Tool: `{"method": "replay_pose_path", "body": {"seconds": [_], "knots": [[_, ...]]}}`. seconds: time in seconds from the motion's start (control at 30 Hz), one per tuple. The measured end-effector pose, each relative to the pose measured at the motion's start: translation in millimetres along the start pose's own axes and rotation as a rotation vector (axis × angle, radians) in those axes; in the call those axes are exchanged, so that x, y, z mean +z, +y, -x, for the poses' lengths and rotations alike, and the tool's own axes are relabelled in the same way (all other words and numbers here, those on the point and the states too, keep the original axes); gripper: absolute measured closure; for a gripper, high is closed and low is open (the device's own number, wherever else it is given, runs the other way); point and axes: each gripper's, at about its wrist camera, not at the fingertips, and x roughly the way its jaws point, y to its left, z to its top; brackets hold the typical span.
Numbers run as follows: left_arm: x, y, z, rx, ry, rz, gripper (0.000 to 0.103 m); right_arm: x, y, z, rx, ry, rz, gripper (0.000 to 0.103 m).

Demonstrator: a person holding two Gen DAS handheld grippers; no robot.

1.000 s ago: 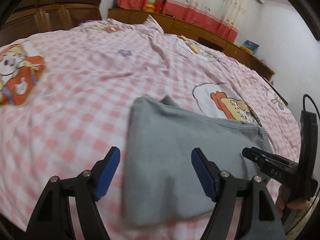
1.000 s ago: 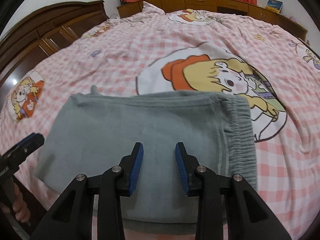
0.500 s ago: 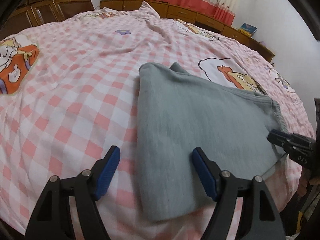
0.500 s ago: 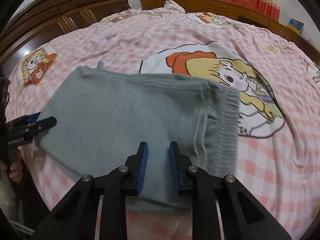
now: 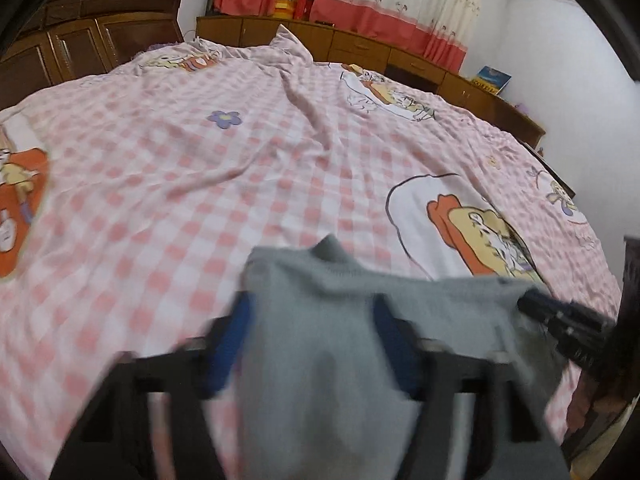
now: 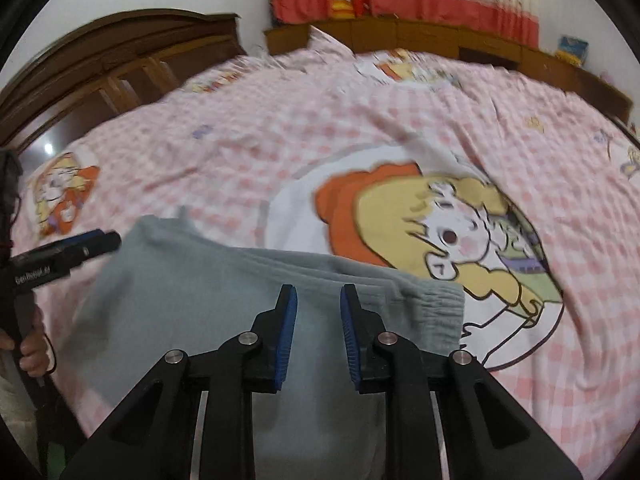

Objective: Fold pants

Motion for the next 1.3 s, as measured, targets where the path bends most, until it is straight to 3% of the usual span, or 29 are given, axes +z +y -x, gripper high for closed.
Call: {"method": "replay_pose_path", "body": {"seconds": [0.03, 0.1, 0.2, 0.5, 0.67, 0.77, 0.83, 1.03, 1.3], "knots": [[3, -1, -11, -0.001, 0.016, 0.011, 0.072, -1, -9, -13, 0.001, 0.026, -0.022, 0.080], [4, 2, -32, 0.018, 0.059, 0.036, 0.073, -8, -22, -31, 0.050, 0.045, -0.059, 0.080], [-3, 10, -59, 0.073, 0.110, 0.042, 0.076, -20, -28, -39, 0.088, -0.004, -0.056, 0.081], [-17, 10, -52, 0.074, 0.067, 0.024, 0.076, -21, -30, -40, 0.105, -0.007, -0.054, 0.081], [-27, 2, -20, 0.051, 0.068, 0.017, 0.052, -19, -35, -20, 0.116, 0.019, -0.114, 0.081], [-39, -6, -3, 0.070, 0.064, 0.018, 0.044, -24, -43, 0, 0.132, 0.018, -0.174, 0.080], [-47, -11, 8, 0.075, 0.057, 0.026, 0.038, -28, -45, 15, 0.123, 0.013, -0.186, 0.069], [-71, -18, 30, 0.085, 0.063, 0.069, 0.033, -48, -60, 52, 0.040, -0.045, -0.237, 0.048], [-89, -28, 49, 0.123, 0.092, 0.081, 0.033, -82, -77, 52, 0.149, 0.048, -0.382, 0.047]]}}
